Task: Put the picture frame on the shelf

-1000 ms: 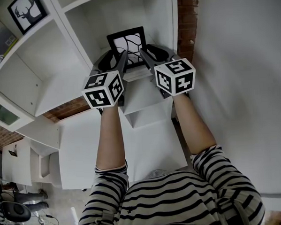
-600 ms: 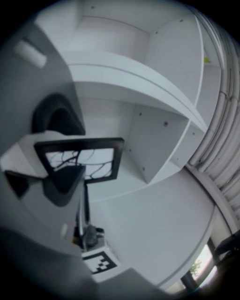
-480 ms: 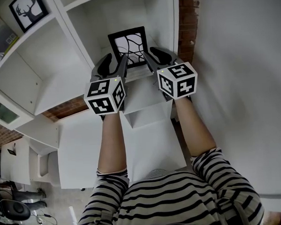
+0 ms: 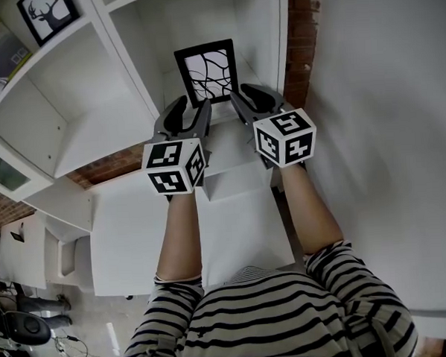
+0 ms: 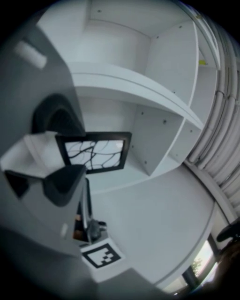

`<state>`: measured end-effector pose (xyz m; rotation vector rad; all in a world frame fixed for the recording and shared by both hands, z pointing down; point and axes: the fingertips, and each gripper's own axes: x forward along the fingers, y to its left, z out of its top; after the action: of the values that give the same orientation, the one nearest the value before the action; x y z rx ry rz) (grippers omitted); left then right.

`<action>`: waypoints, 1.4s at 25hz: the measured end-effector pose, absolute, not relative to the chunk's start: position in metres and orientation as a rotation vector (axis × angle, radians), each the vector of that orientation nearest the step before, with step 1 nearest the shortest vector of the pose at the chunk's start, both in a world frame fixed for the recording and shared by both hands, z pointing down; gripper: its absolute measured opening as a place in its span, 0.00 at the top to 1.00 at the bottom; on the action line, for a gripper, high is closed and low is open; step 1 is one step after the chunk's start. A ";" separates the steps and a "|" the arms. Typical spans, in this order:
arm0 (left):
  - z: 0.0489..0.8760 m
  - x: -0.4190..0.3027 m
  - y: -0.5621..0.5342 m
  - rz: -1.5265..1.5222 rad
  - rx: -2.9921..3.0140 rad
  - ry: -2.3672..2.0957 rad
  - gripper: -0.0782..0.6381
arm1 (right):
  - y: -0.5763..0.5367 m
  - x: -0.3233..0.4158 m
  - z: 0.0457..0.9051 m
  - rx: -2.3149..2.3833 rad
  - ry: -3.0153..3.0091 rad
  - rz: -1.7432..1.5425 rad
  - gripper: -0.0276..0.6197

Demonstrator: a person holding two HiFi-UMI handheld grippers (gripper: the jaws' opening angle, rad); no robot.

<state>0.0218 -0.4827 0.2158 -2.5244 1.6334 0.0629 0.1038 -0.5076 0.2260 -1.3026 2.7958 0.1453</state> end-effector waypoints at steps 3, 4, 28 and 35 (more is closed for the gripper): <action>0.222 0.026 -0.476 0.078 -2.542 1.603 0.63 | -0.500 0.102 0.231 -1.270 2.799 0.114 0.84; 0.224 0.027 -0.474 0.079 -2.547 1.596 0.63 | -0.497 0.102 0.234 -1.259 2.799 0.101 0.84; 0.287 0.061 -0.388 0.458 -2.862 1.202 0.88 | -0.383 0.085 0.286 -0.745 2.763 -0.095 0.88; 0.326 0.069 -0.360 0.396 -2.929 1.126 0.88 | -0.353 0.086 0.321 -0.641 2.794 -0.132 0.93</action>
<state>0.0694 -0.3603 0.3259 -2.9291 1.1255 0.3964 0.0863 -0.3530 0.3208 -0.6406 2.7943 -0.1319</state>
